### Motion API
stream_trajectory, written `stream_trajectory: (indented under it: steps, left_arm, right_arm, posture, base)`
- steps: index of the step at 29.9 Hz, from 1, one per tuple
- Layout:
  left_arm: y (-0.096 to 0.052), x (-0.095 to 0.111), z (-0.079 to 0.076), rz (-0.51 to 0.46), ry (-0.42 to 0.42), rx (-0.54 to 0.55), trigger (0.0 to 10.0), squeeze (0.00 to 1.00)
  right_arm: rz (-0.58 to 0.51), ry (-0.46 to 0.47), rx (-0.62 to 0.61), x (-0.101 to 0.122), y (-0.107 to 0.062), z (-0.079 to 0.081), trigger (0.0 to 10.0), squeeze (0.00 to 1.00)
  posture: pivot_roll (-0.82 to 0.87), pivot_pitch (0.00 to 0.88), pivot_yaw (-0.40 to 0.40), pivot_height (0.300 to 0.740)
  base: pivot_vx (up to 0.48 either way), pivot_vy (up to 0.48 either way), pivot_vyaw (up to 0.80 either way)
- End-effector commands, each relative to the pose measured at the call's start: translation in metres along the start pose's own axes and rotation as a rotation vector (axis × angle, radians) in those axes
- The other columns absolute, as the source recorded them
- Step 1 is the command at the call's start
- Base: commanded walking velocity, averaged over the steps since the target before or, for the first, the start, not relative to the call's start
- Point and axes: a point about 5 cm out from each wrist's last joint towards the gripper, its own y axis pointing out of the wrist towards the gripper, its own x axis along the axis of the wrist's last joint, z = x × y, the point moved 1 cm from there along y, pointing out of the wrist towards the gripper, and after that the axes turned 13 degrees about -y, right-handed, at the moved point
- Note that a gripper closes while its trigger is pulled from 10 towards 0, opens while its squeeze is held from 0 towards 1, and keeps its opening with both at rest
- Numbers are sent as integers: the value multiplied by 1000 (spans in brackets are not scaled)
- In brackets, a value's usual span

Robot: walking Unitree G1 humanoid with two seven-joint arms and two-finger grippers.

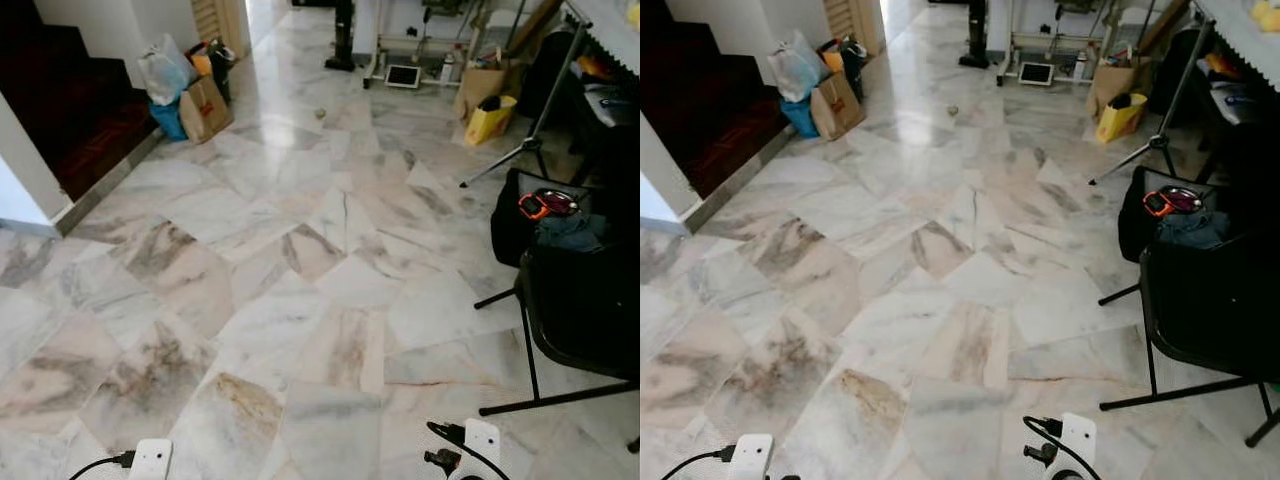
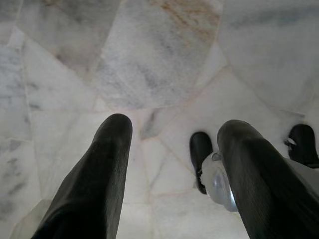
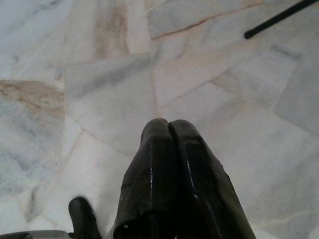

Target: Hang keys on a hook

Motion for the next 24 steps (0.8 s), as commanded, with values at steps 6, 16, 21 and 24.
stream_trajectory:
  steps: [6,16,21,24]
  left_arm:
    - [0,-13,-9,36,-16,-3,10000,0]
    - [-1,-19,-14,45,-10,-7,10000,0]
    - [-4,-26,-8,58,-3,-1,10000,0]
    - [-5,-27,-2,54,13,2,10000,0]
  right_arm:
    - [-6,1,-19,3,0,-12,10000,0]
    - [-5,-7,-26,2,-1,-17,10000,0]
    - [4,5,-28,-2,-2,-15,10000,0]
    - [5,10,-29,-3,-2,-14,10000,0]
  posture:
    - [32,0,-16,740]
    - [21,0,-16,740]
    - [28,0,2,740]
    - [25,0,10,740]
  base:
    - [0,0,-764]
    - [0,-131,-767]
    - [0,-71,-768]
    - [0,0,-763]
